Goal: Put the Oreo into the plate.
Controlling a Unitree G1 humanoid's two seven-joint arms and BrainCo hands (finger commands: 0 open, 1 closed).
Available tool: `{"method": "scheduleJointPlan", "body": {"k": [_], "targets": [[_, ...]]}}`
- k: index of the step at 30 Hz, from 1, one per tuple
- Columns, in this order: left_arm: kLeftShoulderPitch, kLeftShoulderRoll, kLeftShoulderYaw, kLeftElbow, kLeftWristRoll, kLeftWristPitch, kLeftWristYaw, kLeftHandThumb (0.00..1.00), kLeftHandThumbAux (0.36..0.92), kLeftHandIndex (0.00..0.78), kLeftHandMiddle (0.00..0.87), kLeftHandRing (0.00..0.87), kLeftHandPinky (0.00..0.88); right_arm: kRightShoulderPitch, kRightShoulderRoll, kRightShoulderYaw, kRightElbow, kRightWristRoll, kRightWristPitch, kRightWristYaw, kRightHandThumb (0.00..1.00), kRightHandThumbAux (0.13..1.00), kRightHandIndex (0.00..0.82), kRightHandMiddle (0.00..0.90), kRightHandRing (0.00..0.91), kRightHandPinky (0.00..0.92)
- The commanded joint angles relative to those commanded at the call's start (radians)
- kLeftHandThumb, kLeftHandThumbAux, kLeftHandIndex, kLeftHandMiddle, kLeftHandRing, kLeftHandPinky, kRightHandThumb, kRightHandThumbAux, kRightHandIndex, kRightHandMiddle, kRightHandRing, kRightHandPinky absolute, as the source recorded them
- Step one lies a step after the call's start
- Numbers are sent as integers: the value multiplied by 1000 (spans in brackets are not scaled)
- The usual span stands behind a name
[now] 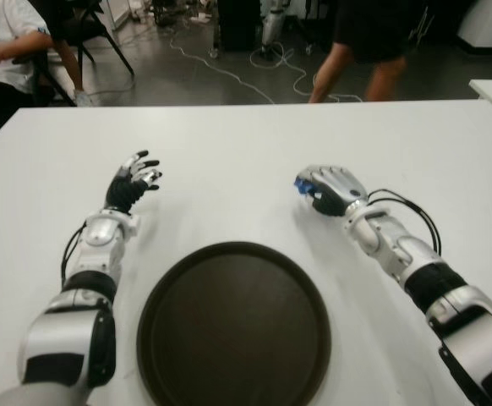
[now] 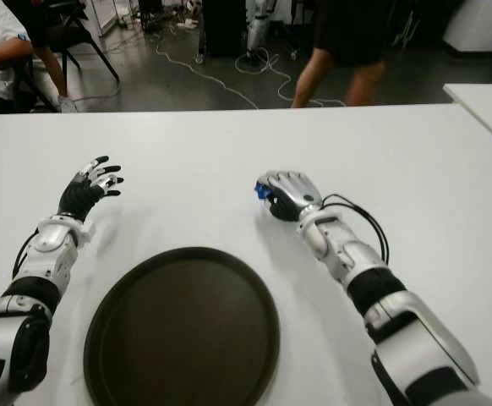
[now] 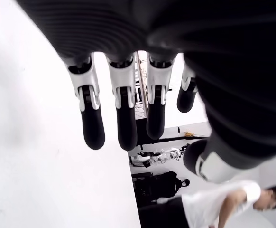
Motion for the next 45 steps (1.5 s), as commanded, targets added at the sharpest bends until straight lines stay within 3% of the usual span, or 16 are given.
{"method": "scheduleJointPlan", "body": {"k": [12,21,30,40,43,45], "targets": [[-1,0,0,1,0,-1,3,224,661,109,220,251,314,40,-16,1,-161,-47,56,20,831,694,368,546,569,508],[-2,2,-7,1,8,0,8,208,646,109,223,252,313,144,-67,-43,-560,-89,158,168,837,687,398,520,589,523],[-4,-3,0,4,1,3,7,216,643,107,232,262,332,165,-54,-59,-593,-105,171,182,831,693,366,545,583,523],[-3,-3,4,6,-3,2,-4,240,658,104,223,259,330,157,-28,-49,-512,-122,147,127,830,694,362,534,552,496],[-3,-2,2,6,-2,2,-3,237,664,105,223,256,324,177,-14,-30,-530,-139,144,119,829,694,361,532,544,490],[-2,-2,2,6,-2,1,-3,236,666,104,223,254,320,217,-1,-6,-576,-151,138,123,828,695,361,531,538,486]]}}
